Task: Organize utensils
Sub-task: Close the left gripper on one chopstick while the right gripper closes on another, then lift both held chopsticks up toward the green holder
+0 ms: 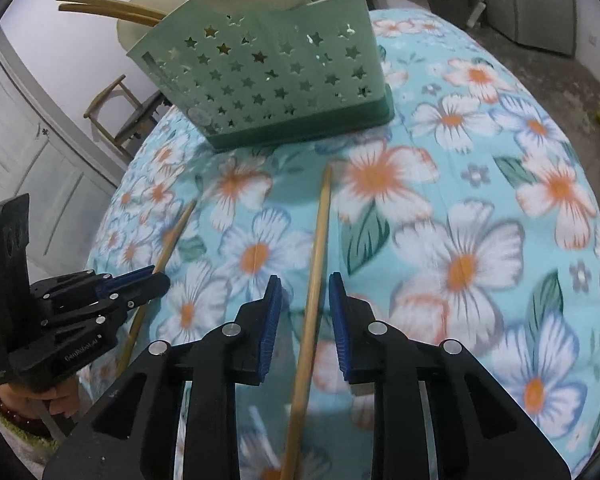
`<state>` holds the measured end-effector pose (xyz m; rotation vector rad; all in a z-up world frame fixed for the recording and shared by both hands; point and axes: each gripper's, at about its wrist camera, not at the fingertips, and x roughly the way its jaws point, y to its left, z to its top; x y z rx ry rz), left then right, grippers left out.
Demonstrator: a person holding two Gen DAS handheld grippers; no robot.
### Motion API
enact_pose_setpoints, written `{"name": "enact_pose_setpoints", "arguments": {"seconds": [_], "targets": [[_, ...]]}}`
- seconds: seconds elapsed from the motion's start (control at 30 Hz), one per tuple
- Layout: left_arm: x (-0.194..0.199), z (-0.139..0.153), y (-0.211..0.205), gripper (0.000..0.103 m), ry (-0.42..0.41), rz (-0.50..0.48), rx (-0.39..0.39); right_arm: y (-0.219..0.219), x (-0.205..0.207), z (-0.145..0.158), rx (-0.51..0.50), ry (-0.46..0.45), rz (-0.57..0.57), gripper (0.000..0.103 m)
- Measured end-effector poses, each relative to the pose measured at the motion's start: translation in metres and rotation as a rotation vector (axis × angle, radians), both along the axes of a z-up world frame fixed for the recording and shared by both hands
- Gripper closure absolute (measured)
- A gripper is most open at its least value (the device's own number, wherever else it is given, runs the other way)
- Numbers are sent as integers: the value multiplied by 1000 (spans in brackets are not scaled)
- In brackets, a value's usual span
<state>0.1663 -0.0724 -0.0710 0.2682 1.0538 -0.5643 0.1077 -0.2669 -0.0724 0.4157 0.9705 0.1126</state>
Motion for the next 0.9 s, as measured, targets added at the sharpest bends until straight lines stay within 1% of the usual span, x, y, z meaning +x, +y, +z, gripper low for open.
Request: {"name": "enact_pose_setpoints", "arguments": {"seconds": [0.2, 0.33, 0.47, 0.7, 0.9], "targets": [[14, 0, -17, 92, -51, -2, 40, -5, 11, -3, -5, -1, -30, 97], [18, 0, -24, 92, -72, 1, 55, -7, 12, -3, -5, -7, -30, 97], [18, 1, -27, 97, -94, -2, 75, -5, 10, -2, -28, -14, -22, 97], [16, 0, -31, 97, -112, -5, 89, -3, 12, -3, -21, -14, -25, 98], [12, 0, -33, 97, -132, -9, 112, -5, 10, -4, 6, -8, -29, 98]]}}
